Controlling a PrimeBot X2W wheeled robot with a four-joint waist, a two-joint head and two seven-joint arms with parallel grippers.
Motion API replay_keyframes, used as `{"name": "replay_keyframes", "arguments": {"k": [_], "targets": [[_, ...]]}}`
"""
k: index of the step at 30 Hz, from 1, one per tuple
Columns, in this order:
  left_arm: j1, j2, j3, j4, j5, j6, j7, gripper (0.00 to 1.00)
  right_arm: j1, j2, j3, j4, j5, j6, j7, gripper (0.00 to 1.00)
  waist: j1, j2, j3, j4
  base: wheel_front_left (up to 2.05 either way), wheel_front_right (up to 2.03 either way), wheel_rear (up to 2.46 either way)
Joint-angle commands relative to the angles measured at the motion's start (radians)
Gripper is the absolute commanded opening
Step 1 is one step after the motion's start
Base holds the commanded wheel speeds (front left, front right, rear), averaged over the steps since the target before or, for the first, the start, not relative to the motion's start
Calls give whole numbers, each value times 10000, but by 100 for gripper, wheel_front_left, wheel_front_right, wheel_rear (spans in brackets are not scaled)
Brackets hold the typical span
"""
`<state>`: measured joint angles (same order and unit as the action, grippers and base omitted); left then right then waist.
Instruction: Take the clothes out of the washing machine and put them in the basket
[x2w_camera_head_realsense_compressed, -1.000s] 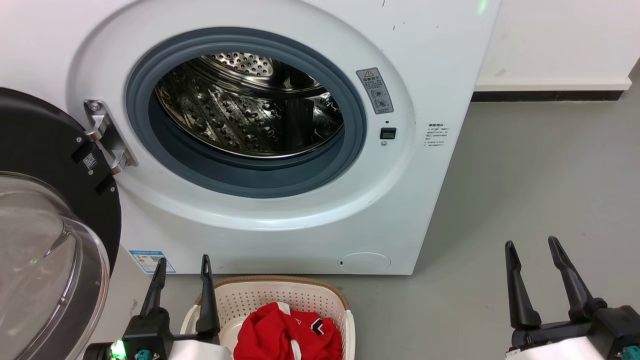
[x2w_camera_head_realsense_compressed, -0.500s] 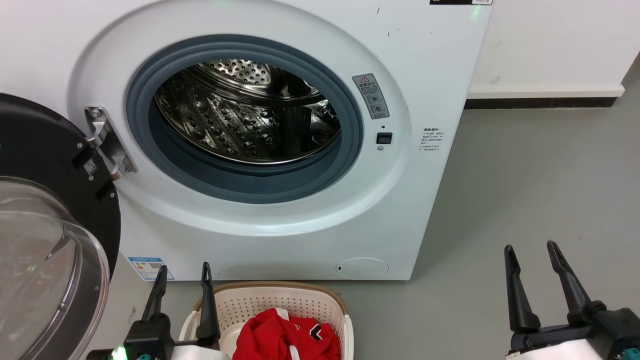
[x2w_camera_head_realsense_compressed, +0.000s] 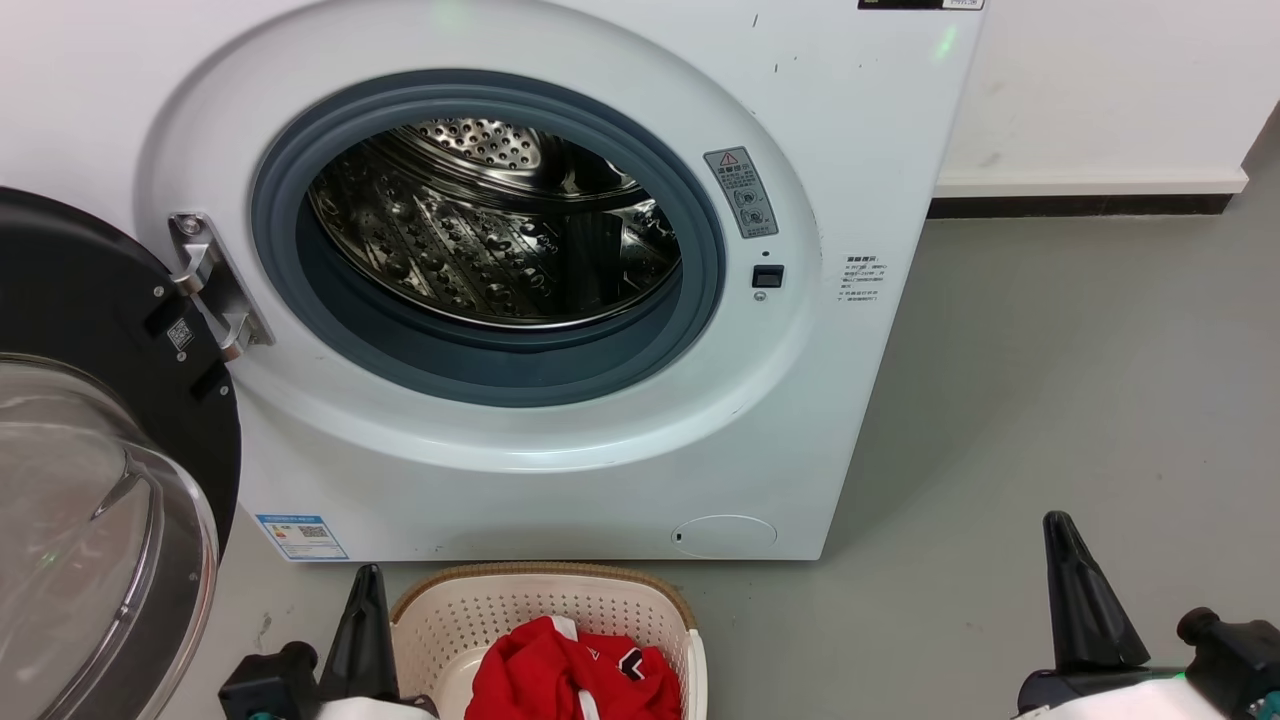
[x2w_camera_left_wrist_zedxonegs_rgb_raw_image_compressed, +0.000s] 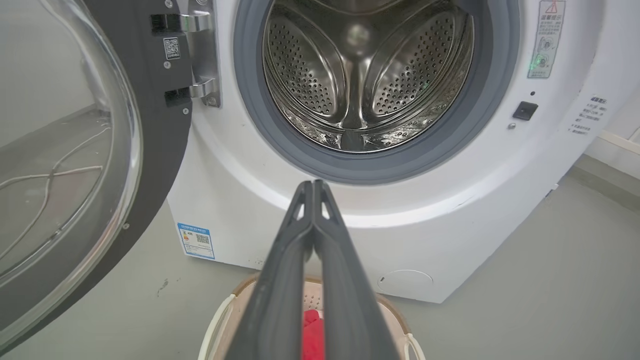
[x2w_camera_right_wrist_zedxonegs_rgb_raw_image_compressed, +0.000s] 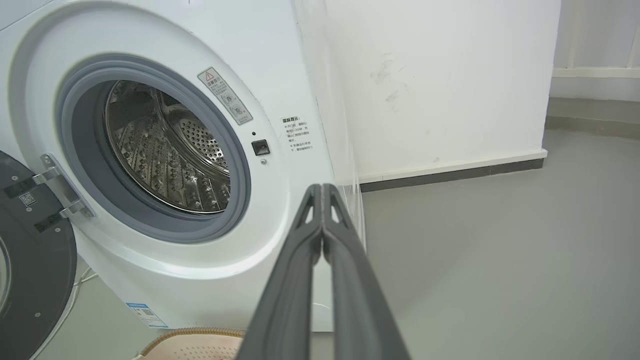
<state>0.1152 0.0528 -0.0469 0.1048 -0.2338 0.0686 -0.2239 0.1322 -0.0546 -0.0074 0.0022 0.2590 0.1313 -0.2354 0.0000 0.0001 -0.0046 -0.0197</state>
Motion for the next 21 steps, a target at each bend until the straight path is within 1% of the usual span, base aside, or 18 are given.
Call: {"name": "replay_keyframes", "arguments": {"k": [1, 11, 21], "targets": [[-320, 60, 80, -73, -581, -96, 85, 0, -291, -93, 9, -47, 602, -1, 106, 0, 0, -1, 1, 4, 0, 0, 0], [-618, 121, 204, 169, -2509, -372, 473, 0, -613, -191, 11, 305, 2547, -2, 459, 0, 0, -1, 7, 21, 0, 0, 0], [-868, 163, 333, 354, -4215, -610, 831, 0, -893, -256, -19, 599, 4251, -2, 793, 0, 0, -1, 14, 38, 0, 0, 0]]}}
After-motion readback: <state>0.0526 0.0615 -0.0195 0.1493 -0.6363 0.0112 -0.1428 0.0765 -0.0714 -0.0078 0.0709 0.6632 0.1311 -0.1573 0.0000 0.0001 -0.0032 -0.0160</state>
